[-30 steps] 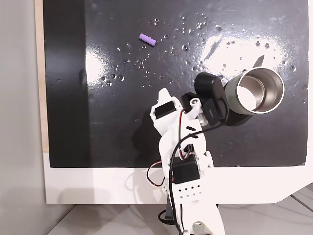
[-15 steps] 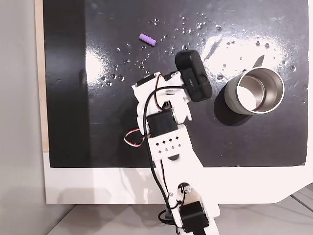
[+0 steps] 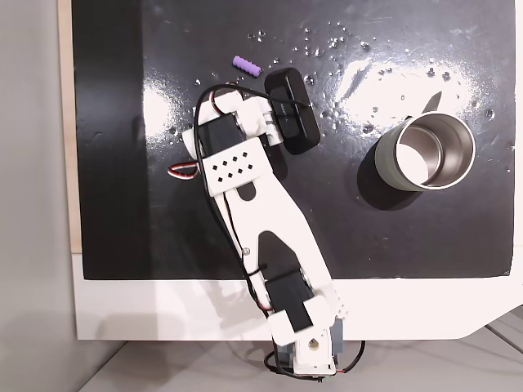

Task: Grasp a pengrip and put it in the cup.

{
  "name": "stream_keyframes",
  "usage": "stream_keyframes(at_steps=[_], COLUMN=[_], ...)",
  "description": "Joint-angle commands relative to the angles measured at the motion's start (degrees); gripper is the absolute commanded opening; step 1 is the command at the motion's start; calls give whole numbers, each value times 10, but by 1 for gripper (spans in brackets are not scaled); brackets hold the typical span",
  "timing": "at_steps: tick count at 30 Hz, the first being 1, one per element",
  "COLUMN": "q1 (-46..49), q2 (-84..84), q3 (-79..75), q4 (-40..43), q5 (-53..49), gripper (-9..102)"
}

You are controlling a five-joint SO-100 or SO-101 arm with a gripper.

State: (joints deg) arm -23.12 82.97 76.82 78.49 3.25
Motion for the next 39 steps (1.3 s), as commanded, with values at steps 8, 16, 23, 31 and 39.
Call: stream_keyframes(at_steps=[8, 16, 23, 31, 39], q1=[11, 18, 37, 68, 95], q2=[-184, -256, -300, -324, -324], q3=[-258, -318, -374, -428, -442], q4=[80, 81, 89, 98, 90], q5=[24, 24, 25, 90, 194], gripper=[2, 2, 6, 20, 22])
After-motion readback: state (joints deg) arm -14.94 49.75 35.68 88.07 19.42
